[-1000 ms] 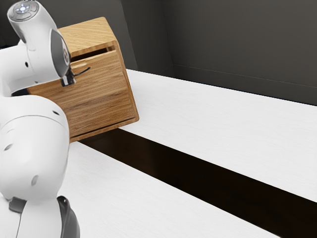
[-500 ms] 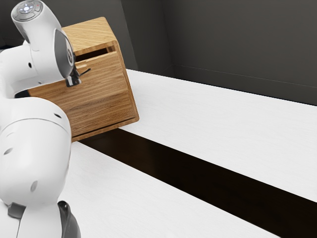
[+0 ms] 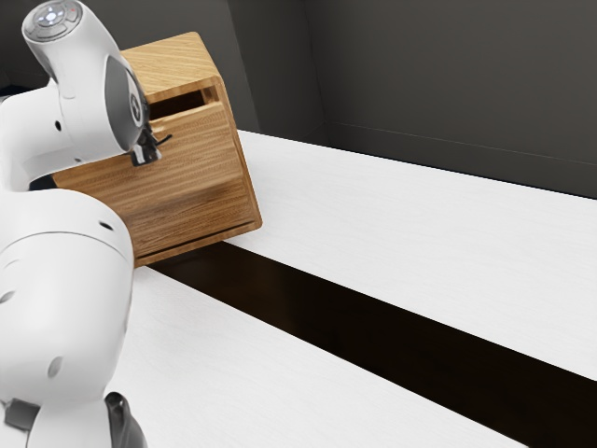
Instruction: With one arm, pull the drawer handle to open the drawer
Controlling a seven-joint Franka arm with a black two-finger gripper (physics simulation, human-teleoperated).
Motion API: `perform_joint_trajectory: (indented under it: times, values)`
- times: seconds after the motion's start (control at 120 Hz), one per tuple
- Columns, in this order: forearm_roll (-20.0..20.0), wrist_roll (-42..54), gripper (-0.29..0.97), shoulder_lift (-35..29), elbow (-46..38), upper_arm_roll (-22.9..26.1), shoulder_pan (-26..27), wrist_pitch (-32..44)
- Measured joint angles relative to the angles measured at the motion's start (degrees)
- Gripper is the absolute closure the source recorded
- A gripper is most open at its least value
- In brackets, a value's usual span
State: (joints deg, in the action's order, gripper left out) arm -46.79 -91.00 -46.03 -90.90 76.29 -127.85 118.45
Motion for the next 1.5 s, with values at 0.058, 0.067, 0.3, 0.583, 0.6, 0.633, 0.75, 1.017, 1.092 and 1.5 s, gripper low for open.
perform_joint_trajectory:
  times: [0.058, 0.067, 0.3, 0.583, 0.6, 0.633, 0.75, 1.017, 1.092, 1.5]
  values:
    - [0.0, 0.0, 0.63, 0.1, -0.3, -0.1, 0.3, 0.0]
    - [0.0, 0.0, 0.63, 0.2, -0.4, -0.2, 0.4, 0.0]
    - [0.1, -0.1, 0.63, 0.4, -2.4, -2.2, 2.3, -0.1]
    - [0.2, -0.1, 0.63, 0.2, -3.9, -3.6, 4.6, 0.0]
    - [0.2, -0.1, 0.63, 0.2, -3.9, -3.6, 4.6, 0.0]
    - [0.2, -0.1, 0.63, 0.2, -3.9, -3.7, 4.7, 0.0]
    - [0.2, -0.3, 0.63, 0.2, -4.2, -3.8, 5.5, 0.0]
    - [0.0, -0.9, 0.63, 0.2, -5.6, -4.7, 7.0, -0.1]
    - [0.0, -1.1, 0.63, 0.0, -6.5, -5.2, 7.3, -0.2]
    - [-0.1, -2.0, 0.63, -0.4, -8.0, -7.0, 9.3, -0.7]
